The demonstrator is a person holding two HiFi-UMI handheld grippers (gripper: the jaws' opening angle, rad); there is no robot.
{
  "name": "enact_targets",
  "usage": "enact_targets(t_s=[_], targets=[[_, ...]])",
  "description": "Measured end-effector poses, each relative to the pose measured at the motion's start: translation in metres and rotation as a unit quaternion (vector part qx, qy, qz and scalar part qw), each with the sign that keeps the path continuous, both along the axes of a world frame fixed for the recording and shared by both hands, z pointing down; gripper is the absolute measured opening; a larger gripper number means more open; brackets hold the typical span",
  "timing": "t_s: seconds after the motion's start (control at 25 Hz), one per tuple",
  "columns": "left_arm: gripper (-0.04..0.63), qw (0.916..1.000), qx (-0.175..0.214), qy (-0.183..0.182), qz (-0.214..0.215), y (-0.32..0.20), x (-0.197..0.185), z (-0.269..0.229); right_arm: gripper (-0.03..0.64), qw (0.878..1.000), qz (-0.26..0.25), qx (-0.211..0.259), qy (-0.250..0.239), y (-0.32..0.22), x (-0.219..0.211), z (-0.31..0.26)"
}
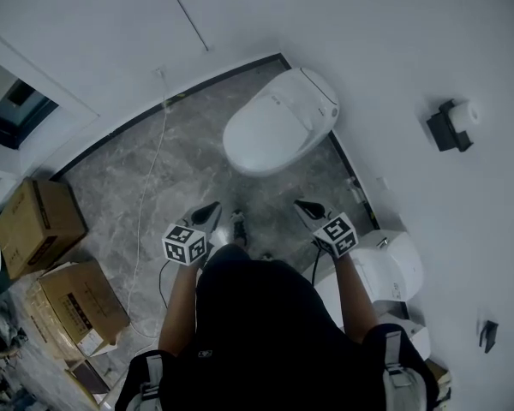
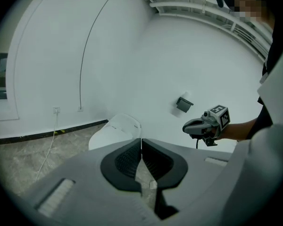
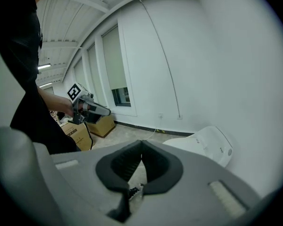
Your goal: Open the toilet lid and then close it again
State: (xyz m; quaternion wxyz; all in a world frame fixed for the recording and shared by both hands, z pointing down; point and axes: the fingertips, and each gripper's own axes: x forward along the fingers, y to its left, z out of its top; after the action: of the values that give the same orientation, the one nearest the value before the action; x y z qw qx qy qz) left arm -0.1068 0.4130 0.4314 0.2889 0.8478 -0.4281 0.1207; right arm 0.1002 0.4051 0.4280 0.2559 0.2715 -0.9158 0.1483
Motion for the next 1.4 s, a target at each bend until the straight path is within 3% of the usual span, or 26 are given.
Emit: enact_targets(t_s=[0.64,1.4], targets=[[0.014,0.9979,-0.015,0.011,0.061,-0.117,-0.019,0.023,0.003,0.998,0.045,-0.028,0.036,-0.075,-0.021,0.024],[0.014,0.9960,-0.031,0.014,0.083,-0.157,-0.046,0.041,0.003,0.996,0.058,-0.048,0.050,-0.110,-0.046,0.045]])
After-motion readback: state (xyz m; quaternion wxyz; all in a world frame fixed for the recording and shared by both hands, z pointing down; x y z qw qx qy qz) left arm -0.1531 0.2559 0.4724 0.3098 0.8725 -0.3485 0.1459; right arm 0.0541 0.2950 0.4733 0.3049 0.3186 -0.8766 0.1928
